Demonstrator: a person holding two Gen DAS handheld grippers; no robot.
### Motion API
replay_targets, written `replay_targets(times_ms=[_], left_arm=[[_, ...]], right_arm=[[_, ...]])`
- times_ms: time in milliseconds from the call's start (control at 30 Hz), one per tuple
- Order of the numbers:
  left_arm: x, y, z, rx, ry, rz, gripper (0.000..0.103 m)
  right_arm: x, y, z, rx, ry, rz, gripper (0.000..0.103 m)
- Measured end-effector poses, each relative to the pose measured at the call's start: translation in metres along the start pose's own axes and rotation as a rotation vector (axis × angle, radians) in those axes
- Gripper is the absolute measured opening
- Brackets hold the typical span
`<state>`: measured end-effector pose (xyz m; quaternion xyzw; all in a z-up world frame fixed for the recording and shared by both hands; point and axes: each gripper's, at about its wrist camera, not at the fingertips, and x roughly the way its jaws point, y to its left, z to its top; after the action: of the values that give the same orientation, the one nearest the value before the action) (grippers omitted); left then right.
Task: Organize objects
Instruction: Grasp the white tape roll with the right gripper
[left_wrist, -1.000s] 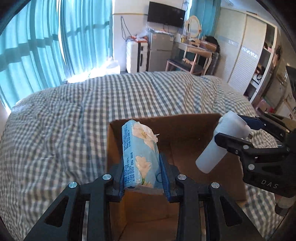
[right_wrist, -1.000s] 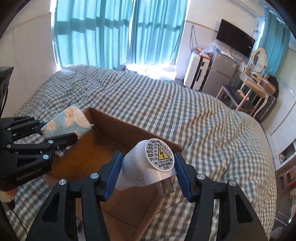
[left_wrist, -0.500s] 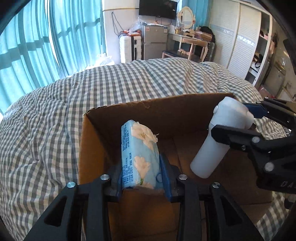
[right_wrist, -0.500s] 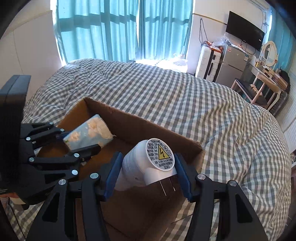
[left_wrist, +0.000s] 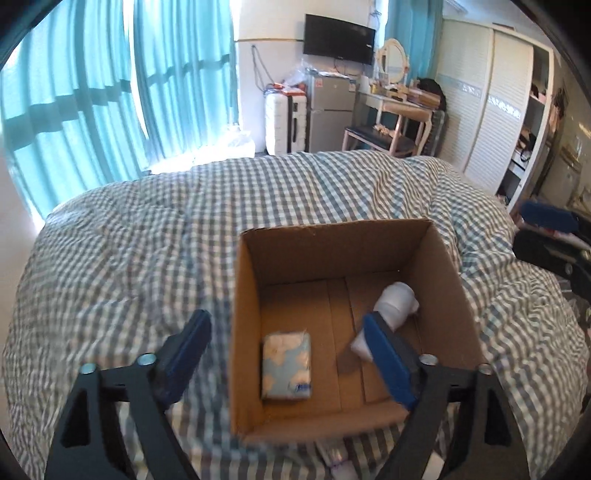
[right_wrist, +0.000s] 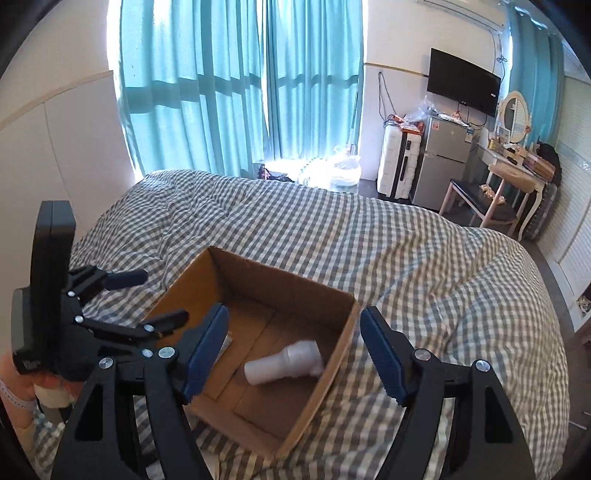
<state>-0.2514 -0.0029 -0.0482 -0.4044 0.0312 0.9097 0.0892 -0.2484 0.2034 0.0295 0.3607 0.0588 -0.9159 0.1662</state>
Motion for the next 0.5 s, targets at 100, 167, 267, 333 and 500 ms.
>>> replay_targets(times_ms=[100, 167, 267, 333, 500], left_arm=[[-0.027, 0.005, -0.018, -0.025, 0.01, 0.018, 0.092], [-0.036, 0.004, -0.024, -0.037, 0.025, 0.045, 0.092], [-0.052, 0.007, -0.051, -0.055, 0.037, 0.105, 0.092], [-0.058, 0.007, -0.071, -0.062, 0.035, 0.131, 0.092], [-0.061, -0.004, -0.115, -0.092, 0.058, 0.118, 0.092]], right_arm=[[-0.021, 0.012, -0.019, -0.015, 0.02, 0.009, 0.074], [-0.029, 0.024, -0.038, -0.036, 0.047, 0.011, 0.074], [-0.028, 0.041, -0.072, -0.063, 0.097, 0.007, 0.074], [-0.019, 0.046, -0.094, -0.057, 0.128, -0.003, 0.074], [0.011, 0.061, -0.145, -0.021, 0.253, 0.04, 0.074]])
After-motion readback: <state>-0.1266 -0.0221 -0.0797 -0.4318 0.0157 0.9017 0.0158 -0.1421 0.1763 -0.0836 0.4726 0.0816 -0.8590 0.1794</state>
